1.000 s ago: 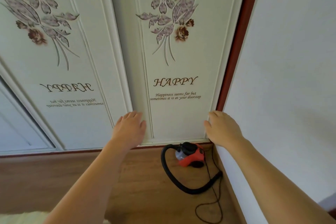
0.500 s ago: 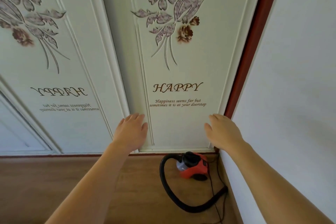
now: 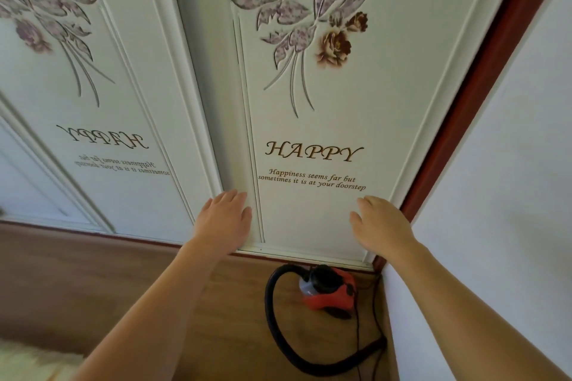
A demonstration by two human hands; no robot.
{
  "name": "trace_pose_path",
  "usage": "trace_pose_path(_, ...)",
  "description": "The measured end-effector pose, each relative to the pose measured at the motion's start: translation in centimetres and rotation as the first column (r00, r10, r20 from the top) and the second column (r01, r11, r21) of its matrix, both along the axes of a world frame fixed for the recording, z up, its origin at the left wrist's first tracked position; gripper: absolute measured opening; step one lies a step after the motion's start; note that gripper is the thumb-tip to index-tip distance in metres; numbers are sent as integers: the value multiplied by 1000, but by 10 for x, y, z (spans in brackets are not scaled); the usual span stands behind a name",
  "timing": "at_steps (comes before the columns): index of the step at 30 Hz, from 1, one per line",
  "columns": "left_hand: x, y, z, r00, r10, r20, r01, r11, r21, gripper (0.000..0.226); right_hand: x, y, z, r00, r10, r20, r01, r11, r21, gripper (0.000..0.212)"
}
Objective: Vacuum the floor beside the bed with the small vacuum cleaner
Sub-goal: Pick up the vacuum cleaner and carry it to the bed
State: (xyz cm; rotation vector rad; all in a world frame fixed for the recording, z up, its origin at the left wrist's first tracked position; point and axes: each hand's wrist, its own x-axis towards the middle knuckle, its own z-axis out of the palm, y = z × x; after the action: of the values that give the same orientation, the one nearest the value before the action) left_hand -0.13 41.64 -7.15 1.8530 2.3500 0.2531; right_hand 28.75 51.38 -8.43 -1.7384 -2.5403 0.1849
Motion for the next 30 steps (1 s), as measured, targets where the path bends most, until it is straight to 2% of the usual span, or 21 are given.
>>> trace_pose_path(9,-36,77,-53,1000,-27,13,27,999,-28,50,-30,69,-33,999,0,32,2,998,-61,36)
trace_pose_path(14,-53,117,-78,999,-42,21,43,998,-50,53,-48,100,-56,1000,-8,30,9,999,-42,22)
trace_pose_path(24,-60,162,-148,997,-27,74,37,991,-129,52,-53,145,-132,999,26,36,-22,992,-121,22)
trace_pose_path(30,-49,181,-231,995,-13,101,37,969,-243,54,-44,175,-210,991,80,112,-54,974,-218,46)
